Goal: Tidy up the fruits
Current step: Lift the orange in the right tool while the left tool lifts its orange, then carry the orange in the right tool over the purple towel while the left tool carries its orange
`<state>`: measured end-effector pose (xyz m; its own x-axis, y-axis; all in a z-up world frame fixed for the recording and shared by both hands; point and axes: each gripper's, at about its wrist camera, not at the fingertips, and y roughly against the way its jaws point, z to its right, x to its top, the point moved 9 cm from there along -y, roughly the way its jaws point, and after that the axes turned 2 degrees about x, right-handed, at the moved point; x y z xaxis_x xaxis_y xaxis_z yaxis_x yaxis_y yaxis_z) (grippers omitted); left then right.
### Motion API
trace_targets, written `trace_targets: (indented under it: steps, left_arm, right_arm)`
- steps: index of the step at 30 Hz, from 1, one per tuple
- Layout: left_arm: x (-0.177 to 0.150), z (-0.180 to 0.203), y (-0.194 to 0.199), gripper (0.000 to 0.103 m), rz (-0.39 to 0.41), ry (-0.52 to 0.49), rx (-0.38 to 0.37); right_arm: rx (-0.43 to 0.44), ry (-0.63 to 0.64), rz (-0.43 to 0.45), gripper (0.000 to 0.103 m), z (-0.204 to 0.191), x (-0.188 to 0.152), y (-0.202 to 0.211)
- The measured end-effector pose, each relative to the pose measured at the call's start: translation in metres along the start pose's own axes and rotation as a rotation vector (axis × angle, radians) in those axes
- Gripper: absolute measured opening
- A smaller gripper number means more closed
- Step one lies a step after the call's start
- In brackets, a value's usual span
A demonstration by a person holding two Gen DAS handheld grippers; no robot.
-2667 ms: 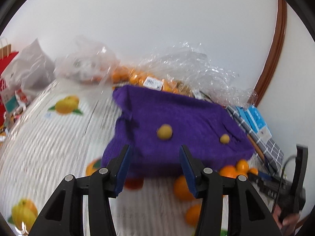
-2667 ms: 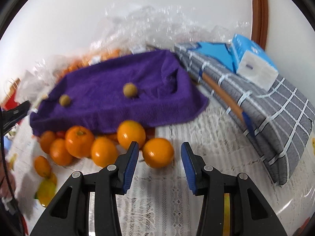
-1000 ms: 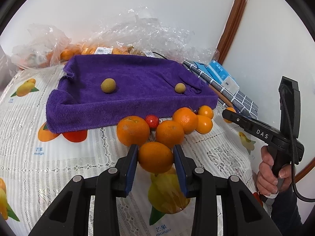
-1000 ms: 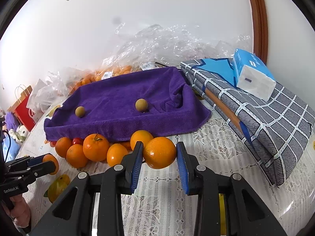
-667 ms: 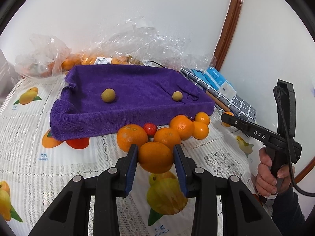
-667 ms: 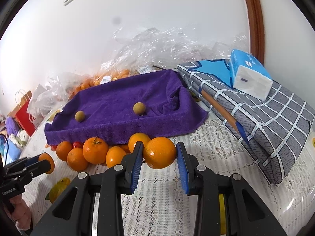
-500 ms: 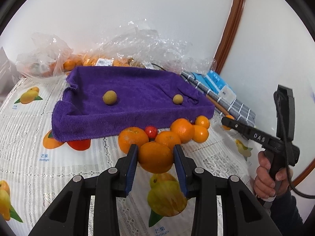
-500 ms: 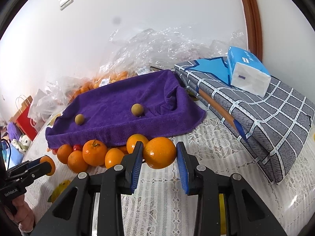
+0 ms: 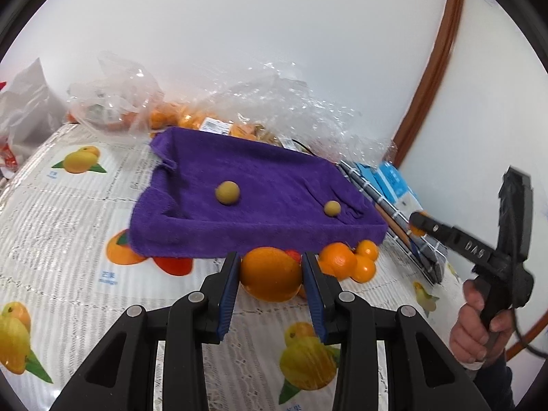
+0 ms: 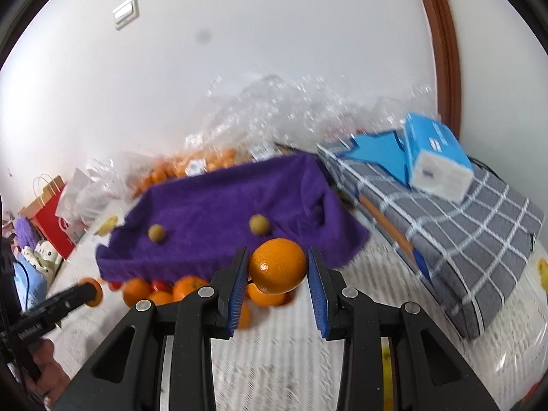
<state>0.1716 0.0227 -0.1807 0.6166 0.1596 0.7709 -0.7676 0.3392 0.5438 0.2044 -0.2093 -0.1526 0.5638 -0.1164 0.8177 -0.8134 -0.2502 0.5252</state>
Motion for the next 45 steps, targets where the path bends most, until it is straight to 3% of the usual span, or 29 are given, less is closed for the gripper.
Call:
trace_targets:
  steps: [11, 17, 19, 22, 27, 34, 36, 45]
  left_arm:
    - [-0.001, -0.002, -0.004, 0.035, 0.002, -0.019, 0.043]
    - [0.009, -0.014, 0.000, 0.035, 0.028, 0.026, 0.063]
    - [0.020, -0.017, 0.001, 0.035, 0.043, 0.034, 0.073]
    - [0.048, -0.020, 0.000, 0.035, 0.064, -0.018, 0.170]
    - [0.084, -0.023, -0.012, 0.035, 0.099, -0.028, 0.175]
    - [0.085, -0.056, -0.046, 0.035, 0.091, 0.056, 0.216]
    - [0.078, -0.065, -0.057, 0.035, 0.046, 0.069, 0.244]
    - [0.070, -0.057, -0.071, 0.035, 0.012, 0.065, 0.216]
  right_arm:
    - [0.023, 0.071, 0.014, 0.034, -0.023, 0.026, -0.021]
    - [0.032, 0.084, 0.040, 0.034, -0.024, 0.039, -0.026]
    - [0.026, 0.072, 0.032, 0.034, -0.021, 0.043, -0.031]
    - [0.028, 0.054, 0.029, 0.034, -0.016, 0.051, -0.040]
    - [0.030, 0.037, 0.044, 0.034, -0.012, 0.065, -0.051]
    - [0.021, 0.058, -0.015, 0.034, -0.009, 0.043, -0.079]
    - [0.010, 0.071, -0.035, 0.034, -0.008, 0.036, -0.086]
    - [-0.020, 0.126, -0.097, 0.034, -0.008, 0.021, -0.106]
